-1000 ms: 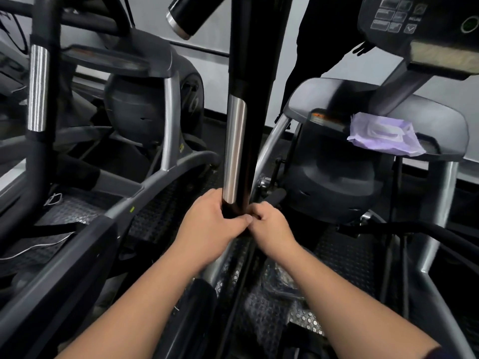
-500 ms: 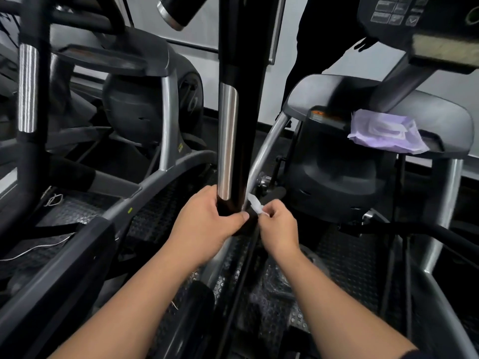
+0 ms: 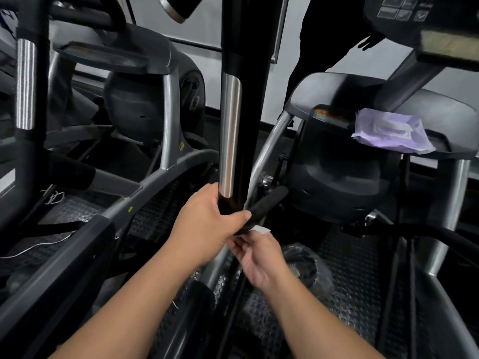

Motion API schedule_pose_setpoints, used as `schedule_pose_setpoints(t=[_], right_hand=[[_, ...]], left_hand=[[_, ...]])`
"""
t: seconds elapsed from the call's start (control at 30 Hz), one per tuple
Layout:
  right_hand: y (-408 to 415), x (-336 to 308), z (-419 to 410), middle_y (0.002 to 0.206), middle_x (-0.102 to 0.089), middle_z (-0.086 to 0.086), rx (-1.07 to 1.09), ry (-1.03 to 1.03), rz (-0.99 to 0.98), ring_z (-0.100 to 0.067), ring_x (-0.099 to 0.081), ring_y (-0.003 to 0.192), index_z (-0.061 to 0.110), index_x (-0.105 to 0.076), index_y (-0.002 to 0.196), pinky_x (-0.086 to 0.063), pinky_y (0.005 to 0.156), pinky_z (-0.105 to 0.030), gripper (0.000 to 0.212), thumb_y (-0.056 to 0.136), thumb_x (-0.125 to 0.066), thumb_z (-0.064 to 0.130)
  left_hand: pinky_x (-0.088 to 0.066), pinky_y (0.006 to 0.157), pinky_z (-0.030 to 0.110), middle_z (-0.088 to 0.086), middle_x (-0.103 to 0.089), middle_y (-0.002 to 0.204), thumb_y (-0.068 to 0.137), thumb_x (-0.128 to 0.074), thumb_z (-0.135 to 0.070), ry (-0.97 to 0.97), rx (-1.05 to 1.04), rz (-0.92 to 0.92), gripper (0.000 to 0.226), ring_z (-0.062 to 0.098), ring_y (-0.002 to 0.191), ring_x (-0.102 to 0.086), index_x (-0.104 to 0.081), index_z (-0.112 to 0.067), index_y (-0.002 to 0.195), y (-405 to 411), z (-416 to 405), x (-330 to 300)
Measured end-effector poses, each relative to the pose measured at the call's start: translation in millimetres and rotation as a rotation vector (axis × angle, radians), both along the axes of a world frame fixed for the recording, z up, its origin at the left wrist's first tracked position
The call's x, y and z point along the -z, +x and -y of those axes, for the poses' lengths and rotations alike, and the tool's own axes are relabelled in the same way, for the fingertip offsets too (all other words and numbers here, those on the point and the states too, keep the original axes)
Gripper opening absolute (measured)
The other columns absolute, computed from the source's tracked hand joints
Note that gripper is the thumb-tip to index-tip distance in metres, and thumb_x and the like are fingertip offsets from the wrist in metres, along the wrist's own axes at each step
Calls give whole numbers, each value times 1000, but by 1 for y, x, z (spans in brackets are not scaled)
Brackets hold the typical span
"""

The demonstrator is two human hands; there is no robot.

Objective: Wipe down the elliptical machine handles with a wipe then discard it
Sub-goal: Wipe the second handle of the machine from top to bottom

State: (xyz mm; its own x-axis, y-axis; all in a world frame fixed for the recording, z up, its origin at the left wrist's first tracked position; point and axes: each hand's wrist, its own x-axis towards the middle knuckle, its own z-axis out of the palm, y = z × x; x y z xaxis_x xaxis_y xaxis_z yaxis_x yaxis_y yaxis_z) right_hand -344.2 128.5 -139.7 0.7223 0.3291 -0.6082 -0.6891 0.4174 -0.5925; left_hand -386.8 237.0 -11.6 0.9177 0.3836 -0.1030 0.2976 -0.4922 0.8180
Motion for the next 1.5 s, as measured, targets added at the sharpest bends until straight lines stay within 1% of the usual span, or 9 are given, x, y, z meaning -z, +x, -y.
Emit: schedule_pose_setpoints(t=[0.13,0.3,0.4,0.57,0.67,0.83,1.2,1.33,1.5], right_hand=[[22,8,-1,92,-77,-17,177,74,-158,-23,-77,77,-4,-55,129,-62,74,-35,37,97,-36,-10],[-7,-5,3,87,-75,-17,-1,98,-73,-23,-73,70,0,-62,113,-62,75,-37,30,97,-39,-10],[14,-3,10,84,-71,-17,82,-216,126,-21,-70,63,6,-52,104,-60,64,-35,24,95,-40,-13],[15,0,23,70,-64,0,-133,-788,568,-14,-65,55,32,-58,98,-49,53,-30,20,104,-45,17],[31,4,33,72,-66,6,-225,-953,714,-19,-65,68,38,-62,103,-50,63,-35,19,104,-48,25],[59,-6,30,108,-64,5,-511,-1249,911,-18,-59,97,36,-65,124,-49,82,-34,35,100,-46,21],[92,-18,19,106,-43,-3,-865,-1347,1111,-31,-57,98,20,-71,110,-51,87,-40,31,94,-47,11],[116,-22,31,107,-47,-5,-812,-1434,946,-32,-59,103,21,-74,103,-49,87,-37,30,94,-47,12],[97,-26,19,113,-55,-7,-1029,-1396,1261,-33,-53,106,24,-72,117,-47,92,-42,35,95,-45,17]], left_hand=[[-51,72,29,-4,-65,87,77,-80,-32,4,6,-3,23,10,81,-62,-58,-27,82,0,0,0],[-51,72,31,-4,-64,86,76,-81,-34,-4,1,4,24,10,81,-62,-57,-30,80,0,-1,3],[-49,70,30,-5,-63,84,76,-81,-35,9,11,1,25,11,81,-61,-56,-32,78,0,-3,4],[-49,69,32,-4,-62,83,76,-79,-34,-14,5,22,25,13,79,-61,-55,-34,77,-1,-1,6],[-53,74,38,-4,-62,83,76,-78,-36,-8,8,25,23,15,82,-61,-56,-31,79,0,-1,7],[-54,79,42,-5,-64,86,76,-78,-37,-18,3,30,22,14,85,-63,-57,-33,82,-1,-1,6],[-55,74,38,-6,-64,85,77,-78,-36,-23,3,25,23,12,81,-63,-55,-38,80,-1,0,4],[-54,74,34,-6,-66,87,78,-79,-35,-34,8,13,21,11,82,-64,-59,-35,83,-1,-1,5],[-56,78,41,-7,-67,87,75,-79,-34,-58,4,34,20,11,83,-66,-61,-36,83,0,-1,7]])
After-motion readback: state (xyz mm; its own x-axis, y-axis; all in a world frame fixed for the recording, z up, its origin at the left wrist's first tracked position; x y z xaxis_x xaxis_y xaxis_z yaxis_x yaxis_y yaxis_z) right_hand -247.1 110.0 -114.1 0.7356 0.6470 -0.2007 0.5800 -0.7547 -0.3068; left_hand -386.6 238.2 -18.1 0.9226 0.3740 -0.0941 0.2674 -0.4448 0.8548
